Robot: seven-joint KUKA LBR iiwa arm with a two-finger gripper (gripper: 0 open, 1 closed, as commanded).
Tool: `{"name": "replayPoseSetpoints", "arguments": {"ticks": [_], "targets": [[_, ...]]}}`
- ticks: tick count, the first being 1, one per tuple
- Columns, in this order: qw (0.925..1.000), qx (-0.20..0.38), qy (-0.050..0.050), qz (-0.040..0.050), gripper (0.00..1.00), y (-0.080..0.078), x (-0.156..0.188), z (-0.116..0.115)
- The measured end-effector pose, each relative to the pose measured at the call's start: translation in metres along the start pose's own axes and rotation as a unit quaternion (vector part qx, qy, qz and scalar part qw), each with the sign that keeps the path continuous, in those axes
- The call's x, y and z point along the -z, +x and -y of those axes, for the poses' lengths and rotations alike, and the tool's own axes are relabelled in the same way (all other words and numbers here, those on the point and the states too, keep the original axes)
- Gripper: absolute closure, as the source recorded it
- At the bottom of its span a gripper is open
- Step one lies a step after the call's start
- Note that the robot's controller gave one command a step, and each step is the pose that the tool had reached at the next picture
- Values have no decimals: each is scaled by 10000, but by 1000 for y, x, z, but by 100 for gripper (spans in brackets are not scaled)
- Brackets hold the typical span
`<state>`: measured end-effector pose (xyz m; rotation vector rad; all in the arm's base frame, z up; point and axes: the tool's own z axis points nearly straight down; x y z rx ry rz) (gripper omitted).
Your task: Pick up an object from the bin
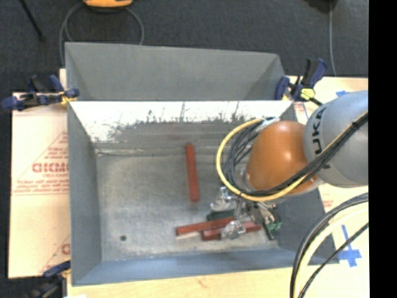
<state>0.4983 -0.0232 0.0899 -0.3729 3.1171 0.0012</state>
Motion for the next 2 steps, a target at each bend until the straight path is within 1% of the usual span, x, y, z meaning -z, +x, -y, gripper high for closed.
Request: {"name": "replayPoseSetpoints", "arguments": {"ticks": [1,2], "targets": [[10000,-4,0,0,100,0,0,0],[10000,-92,7,6,100,-1,128,3]]}}
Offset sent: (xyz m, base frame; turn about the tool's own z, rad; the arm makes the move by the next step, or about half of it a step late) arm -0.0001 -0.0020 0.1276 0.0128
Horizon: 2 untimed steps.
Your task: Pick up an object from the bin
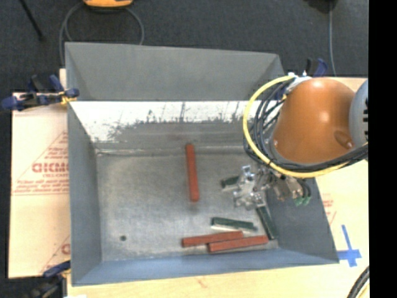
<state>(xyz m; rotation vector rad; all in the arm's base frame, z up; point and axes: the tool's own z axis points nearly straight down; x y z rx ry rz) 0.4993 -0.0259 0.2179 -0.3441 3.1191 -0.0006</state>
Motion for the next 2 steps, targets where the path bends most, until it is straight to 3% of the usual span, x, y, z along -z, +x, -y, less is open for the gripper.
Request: {"name": "replayPoseSetpoints", "arguments": {"ticks": [1,2], "targets": [[10000,-2,-3,-1,100,0,0,0],[9999,-129,-8,-4,0,5,-65,-14]]}}
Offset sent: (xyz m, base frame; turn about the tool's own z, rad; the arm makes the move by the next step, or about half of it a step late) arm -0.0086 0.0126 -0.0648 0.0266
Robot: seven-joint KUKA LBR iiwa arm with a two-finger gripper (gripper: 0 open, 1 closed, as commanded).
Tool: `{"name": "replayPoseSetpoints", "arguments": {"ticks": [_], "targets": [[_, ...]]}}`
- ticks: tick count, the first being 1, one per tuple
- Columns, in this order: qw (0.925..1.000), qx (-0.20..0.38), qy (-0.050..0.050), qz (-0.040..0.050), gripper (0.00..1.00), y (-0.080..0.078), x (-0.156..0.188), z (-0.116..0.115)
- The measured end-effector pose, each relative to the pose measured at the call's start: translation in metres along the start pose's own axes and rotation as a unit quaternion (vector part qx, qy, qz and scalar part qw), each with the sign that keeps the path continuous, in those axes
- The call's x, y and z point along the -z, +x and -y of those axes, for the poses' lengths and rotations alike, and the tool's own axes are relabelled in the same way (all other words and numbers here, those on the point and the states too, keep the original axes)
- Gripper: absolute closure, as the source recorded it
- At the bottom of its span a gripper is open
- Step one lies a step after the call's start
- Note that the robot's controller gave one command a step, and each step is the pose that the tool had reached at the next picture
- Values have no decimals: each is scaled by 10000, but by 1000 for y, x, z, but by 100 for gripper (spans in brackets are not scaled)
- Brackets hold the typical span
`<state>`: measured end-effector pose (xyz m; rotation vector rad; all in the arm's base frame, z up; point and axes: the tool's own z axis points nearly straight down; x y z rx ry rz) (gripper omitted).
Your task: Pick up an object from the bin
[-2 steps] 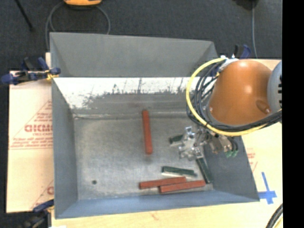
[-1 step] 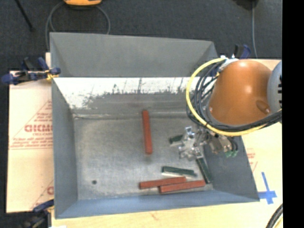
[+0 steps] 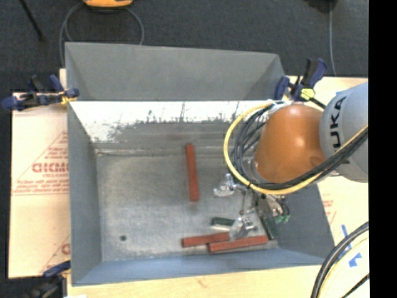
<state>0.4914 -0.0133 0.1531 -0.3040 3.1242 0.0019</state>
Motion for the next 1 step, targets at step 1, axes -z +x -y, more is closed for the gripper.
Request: {"name": "replayPoseSetpoints", "arguments": {"ticks": [1], "targets": [[10000,-1,-1,3,0,0,0,0]]}}
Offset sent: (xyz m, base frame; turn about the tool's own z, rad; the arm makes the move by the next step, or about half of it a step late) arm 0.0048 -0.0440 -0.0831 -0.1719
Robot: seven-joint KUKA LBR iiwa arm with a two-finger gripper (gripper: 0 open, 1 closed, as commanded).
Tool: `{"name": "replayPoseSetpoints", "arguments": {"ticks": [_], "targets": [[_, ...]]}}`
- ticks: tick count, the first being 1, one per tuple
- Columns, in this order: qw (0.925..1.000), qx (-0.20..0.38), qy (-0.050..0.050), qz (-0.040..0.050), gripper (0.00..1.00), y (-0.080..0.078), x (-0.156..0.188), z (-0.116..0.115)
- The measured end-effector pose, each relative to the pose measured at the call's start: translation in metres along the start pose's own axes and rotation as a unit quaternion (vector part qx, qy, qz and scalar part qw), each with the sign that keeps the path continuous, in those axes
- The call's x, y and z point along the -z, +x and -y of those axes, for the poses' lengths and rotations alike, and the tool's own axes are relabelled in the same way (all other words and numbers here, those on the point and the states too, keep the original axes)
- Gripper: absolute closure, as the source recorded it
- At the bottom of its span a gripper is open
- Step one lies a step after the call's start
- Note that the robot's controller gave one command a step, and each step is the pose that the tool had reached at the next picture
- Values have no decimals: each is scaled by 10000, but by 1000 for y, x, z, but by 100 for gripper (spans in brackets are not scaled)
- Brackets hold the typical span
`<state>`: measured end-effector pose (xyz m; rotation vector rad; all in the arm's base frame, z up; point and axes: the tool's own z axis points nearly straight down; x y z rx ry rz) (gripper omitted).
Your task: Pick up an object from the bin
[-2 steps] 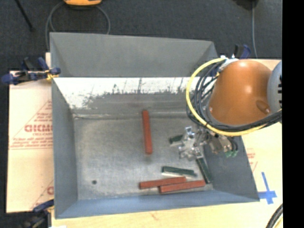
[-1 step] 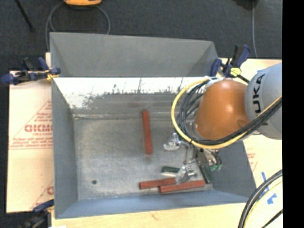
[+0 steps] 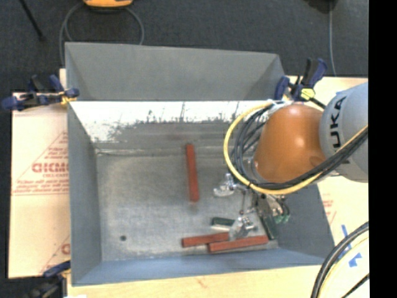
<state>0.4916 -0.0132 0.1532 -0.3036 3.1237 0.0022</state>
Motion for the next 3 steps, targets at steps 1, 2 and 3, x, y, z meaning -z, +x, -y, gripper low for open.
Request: {"name": "replayPoseSetpoints", "arguments": {"ticks": [1,2,3], "targets": [[9962,864,-47,-52,100,-1,-69,39],[9963,861,-48,-52,100,-1,-69,39],[9944,1052,0,-19,100,18,123,66]]}}
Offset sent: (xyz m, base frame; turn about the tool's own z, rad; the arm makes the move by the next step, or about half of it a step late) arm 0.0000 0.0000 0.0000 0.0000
